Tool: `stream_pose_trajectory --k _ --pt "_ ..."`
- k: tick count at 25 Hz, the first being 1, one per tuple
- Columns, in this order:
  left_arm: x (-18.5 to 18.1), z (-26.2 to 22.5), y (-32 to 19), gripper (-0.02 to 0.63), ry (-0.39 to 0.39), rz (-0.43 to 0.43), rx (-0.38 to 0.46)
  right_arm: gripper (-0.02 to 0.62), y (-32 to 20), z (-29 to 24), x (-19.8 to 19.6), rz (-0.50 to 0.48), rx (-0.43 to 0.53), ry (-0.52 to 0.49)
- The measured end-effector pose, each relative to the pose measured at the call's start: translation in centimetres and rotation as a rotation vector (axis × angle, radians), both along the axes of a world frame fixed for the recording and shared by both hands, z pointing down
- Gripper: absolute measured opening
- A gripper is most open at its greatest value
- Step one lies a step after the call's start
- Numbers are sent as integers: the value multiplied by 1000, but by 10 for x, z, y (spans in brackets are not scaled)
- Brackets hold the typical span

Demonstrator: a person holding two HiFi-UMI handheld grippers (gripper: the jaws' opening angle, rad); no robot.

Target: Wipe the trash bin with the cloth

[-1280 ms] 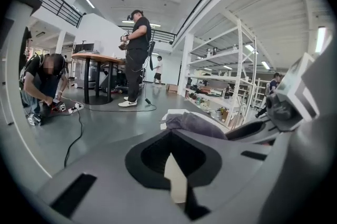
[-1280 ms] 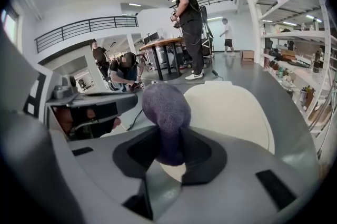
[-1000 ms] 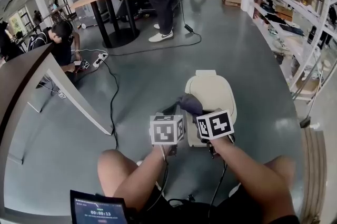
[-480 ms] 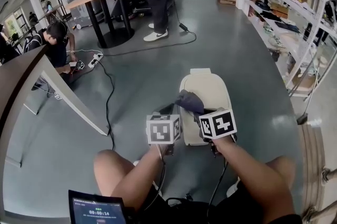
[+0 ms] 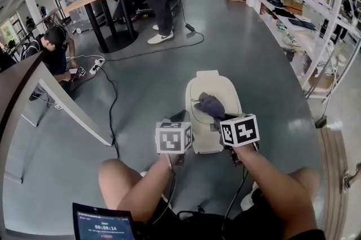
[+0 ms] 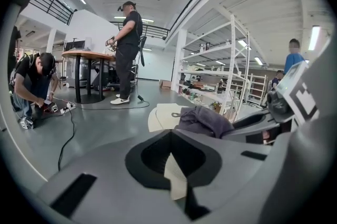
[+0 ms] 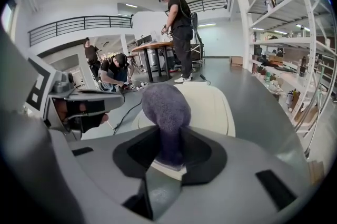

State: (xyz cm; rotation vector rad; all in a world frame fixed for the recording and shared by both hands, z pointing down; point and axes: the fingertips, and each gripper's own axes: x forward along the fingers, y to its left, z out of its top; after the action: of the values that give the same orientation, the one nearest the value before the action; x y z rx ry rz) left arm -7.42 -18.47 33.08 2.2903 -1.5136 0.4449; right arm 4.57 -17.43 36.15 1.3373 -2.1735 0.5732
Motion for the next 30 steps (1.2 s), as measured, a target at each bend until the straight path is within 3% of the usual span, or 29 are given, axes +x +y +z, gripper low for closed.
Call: stream_pose_trajectory --k 18,26,30 --pt "17 2 4 -2 -18 41 -5 114 -1 2 57 99 24 32" --pt "18 2 4 -2 -7 42 -4 114 -3 8 71 132 4 -47" --pt "18 -8 5 -2 14 34 13 114 -1 -3 61 130 51 -100"
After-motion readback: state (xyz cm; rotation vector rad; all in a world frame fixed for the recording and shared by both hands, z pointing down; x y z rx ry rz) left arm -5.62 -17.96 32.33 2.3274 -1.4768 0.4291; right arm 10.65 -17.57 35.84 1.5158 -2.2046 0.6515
